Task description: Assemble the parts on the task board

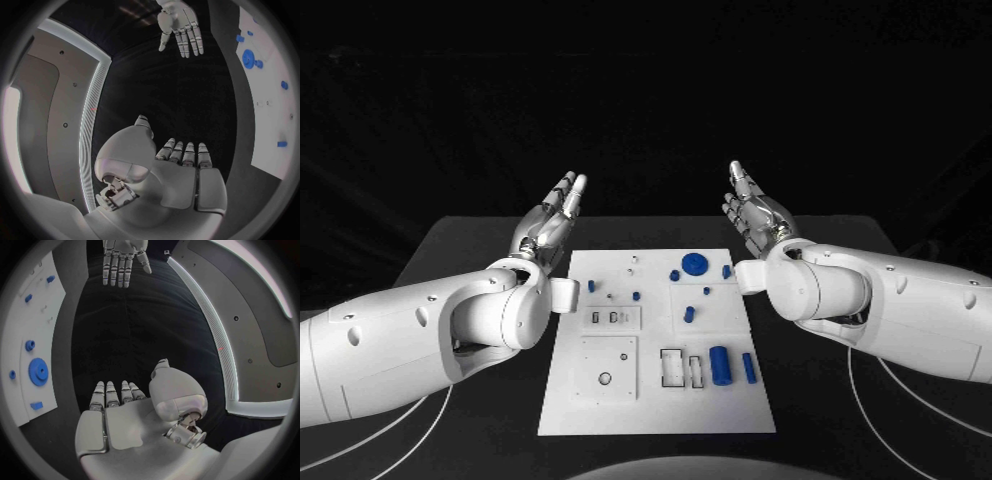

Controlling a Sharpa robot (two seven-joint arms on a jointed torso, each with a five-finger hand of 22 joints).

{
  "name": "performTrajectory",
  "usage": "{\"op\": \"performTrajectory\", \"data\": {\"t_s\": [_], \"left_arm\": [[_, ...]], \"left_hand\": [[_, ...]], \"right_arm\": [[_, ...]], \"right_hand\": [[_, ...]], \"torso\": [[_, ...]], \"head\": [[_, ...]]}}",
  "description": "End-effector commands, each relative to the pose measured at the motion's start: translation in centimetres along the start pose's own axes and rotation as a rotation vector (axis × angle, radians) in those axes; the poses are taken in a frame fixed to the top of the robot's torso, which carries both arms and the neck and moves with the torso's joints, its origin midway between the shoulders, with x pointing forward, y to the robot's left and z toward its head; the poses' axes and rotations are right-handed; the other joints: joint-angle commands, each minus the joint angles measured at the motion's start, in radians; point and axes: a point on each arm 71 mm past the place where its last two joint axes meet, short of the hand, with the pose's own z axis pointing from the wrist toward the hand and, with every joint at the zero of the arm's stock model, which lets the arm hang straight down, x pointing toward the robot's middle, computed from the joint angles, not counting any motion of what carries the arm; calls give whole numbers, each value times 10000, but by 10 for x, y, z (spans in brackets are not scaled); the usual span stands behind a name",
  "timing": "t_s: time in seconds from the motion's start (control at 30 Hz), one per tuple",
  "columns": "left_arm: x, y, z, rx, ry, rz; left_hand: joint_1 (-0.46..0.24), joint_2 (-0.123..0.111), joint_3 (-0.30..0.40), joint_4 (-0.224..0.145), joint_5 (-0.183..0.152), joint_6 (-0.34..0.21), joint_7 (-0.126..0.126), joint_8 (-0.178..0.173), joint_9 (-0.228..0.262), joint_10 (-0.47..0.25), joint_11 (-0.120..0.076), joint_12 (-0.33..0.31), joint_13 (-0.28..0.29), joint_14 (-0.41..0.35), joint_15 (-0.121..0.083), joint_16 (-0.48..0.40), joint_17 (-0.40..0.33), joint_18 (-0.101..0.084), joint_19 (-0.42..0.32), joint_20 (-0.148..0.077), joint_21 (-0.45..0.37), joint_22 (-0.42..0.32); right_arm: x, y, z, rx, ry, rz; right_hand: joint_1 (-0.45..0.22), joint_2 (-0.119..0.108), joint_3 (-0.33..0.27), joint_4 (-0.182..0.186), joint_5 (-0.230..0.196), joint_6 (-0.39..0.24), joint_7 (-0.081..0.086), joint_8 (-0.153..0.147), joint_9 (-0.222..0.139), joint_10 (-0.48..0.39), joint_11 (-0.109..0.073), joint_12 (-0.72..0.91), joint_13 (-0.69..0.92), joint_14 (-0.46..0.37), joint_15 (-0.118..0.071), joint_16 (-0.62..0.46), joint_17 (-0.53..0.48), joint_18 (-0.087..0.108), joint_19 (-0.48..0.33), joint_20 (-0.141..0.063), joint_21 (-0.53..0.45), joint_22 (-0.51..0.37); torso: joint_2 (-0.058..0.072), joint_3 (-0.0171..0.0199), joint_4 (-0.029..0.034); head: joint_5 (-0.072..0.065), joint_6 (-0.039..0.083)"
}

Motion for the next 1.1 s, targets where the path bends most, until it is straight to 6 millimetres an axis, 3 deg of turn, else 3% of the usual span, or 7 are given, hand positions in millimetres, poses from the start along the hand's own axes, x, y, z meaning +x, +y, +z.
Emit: {"op": "performTrajectory", "data": {"t_s": [0.03, 0.23, 0.27, 0.57, 0.77, 0.93, 1.1], "left_arm": [[9, -9, -2, 580, 1087, -1190], [9, -10, -3, 612, 1181, -1274], [-3, -17, -8, 1638, 1912, -481], [-9, -20, -12, 1968, 2281, 91], [-14, -23, -17, 2075, 2327, 326], [-17, -24, -20, 2087, 2351, 402], [-22, -27, -25, 2168, 2400, 594]], "left_hand": [[542, 27, -170, 109, 59, 199, -87, 76, 34, 23, -144, -58, -12, 10, 298, -37, -16, 279, -3, 371, -37, -13], [687, -14, -176, 105, 39, 330, -120, 93, 50, 23, -171, -58, -12, 10, 339, -37, -16, 362, -3, 515, -37, -13], [718, -18, -175, 105, 45, 379, -108, 101, 56, 23, -162, -58, -12, 10, 344, -37, -16, 380, -3, 538, -37, -13], [905, -20, -148, 97, 110, 529, -98, 117, 71, 23, -166, -58, -12, 10, 397, -37, -16, 454, -3, 654, -37, -13], [936, -21, -142, 95, 125, 548, -108, 118, 72, 23, -171, -58, -12, 10, 402, -37, -16, 463, -3, 662, -37, -13], [1241, -23, -79, 95, 404, 665, -52, 128, 82, 25, -114, -57, -12, 10, 409, -37, -16, 517, -3, 705, -37, -13], [1468, -29, -37, 101, 676, 766, -13, 141, 93, 33, -72, -55, -9, 10, 444, -37, -16, 537, -3, 748, -37, -13]], "right_arm": [[10, -1, -1, 1036, 1505, 1357], [12, 1, -2, 1239, 1872, 1617], [-8, 13, -3, 452, 3207, 449], [-9, 27, -4, -179, 3879, -935], [-13, 35, -4, -468, 3946, -1711], [-19, 45, -4, -1025, 3717, -3564], [-22, 62, -1, -2051, 3236, -7423]], "right_hand": [[641, -66, -169, 77, -52, 26, -122, -36, -15, 6, 644, -36, -10, 1, -478, -48, -17, 91, 3, 442, -55, -12], [858, -190, -122, 67, -152, 124, 59, -4, 16, 6, 819, -36, -10, 1, 227, -48, -17, -95, 3, 967, -55, -12], [924, -209, -99, 63, -151, 145, 76, 3, 21, 6, 885, -36, -10, 1, 333, -48, -17, -124, 3, 1044, -55, -12], [1381, -278, 79, 60, -11, 335, 284, 56, 67, 6, 1140, -36, -10, 1, 749, -48, -17, -178, 3, 1414, -55, -12], [1591, -301, 150, 48, 133, 399, 412, 70, 79, 6, 1188, -36, -10, 1, 834, -48, -17, -171, 3, 1511, -55, -12], [2343, -495, 333, -8, 887, 562, 581, 102, 107, 6, 1582, -36, -10, 1, 1036, -48, -17, -145, 3, 1743, -55, -12], [3791, -691, 758, -719, 2259, 1194, 1170, 232, 197, 53, 2420, -18, 7, 1, 1667, -48, -17, 71, 29, 2549, -33, 5]], "torso": [[66, -1, 19], [66, -1, 19], [373, -25, 163], [625, 18, 263], [863, -19, 264], [1048, -24, 294], [1175, -40, 339]], "head": [[-2, -81], [-2, -81], [-261, -619], [-316, -647], [-417, -544], [-508, -433], [-477, -268]]}}
